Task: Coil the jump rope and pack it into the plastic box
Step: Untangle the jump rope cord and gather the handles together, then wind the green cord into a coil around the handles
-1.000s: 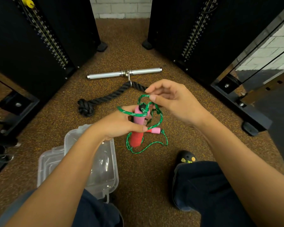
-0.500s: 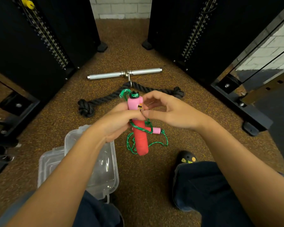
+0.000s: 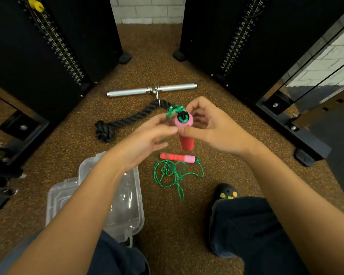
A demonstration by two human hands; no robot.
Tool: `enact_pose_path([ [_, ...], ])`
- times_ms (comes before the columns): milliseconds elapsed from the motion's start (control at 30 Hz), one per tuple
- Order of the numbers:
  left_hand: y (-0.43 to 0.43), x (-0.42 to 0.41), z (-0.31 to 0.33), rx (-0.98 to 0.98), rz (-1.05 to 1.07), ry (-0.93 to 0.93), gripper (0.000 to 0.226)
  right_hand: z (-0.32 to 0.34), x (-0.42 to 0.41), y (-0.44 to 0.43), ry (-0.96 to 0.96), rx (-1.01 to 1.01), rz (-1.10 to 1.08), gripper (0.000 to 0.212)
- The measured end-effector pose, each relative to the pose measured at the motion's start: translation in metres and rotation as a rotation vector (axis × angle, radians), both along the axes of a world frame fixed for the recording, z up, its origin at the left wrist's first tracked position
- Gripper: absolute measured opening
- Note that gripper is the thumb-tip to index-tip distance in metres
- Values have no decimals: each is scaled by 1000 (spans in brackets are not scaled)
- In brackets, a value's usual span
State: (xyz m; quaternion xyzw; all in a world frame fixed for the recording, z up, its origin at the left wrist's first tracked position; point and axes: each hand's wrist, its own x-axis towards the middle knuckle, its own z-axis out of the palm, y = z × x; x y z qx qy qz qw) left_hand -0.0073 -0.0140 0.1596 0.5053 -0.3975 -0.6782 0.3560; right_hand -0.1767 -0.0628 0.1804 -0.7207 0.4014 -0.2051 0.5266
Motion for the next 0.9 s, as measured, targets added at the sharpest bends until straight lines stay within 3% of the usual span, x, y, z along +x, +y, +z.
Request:
enact_pose_path([
  [67,0,0,0,13,-31,79,53,1,-2,-1,-19,15,-8,33],
  [200,2,-10,-9,27,-110,8,58,2,-3,-5,-75,118,-66,14],
  [267,1,-12,-10,42,-39,64,55,4,-3,-7,-115,219,-81,14],
  [367,-6,-6,-8,74,209,293,47,3,-3,-5,-63,318,6,10],
  [467,-9,2,-8,51,369,351,24,0,-7,-1,219,258,189,21],
  [633,-6,-6,-10,81,290,355,26,-3,1,11,486,64,334,48],
  [733,-3,-13,-11,114,210,369,26,1,-4,10,585,85,436,52],
  [800,0,-17,-13,136,143,363,24,6,-12,4,619,69,416,56],
  [900,4,-22,-14,154,41,341,21,7,-20,-4,601,-146,243,67],
])
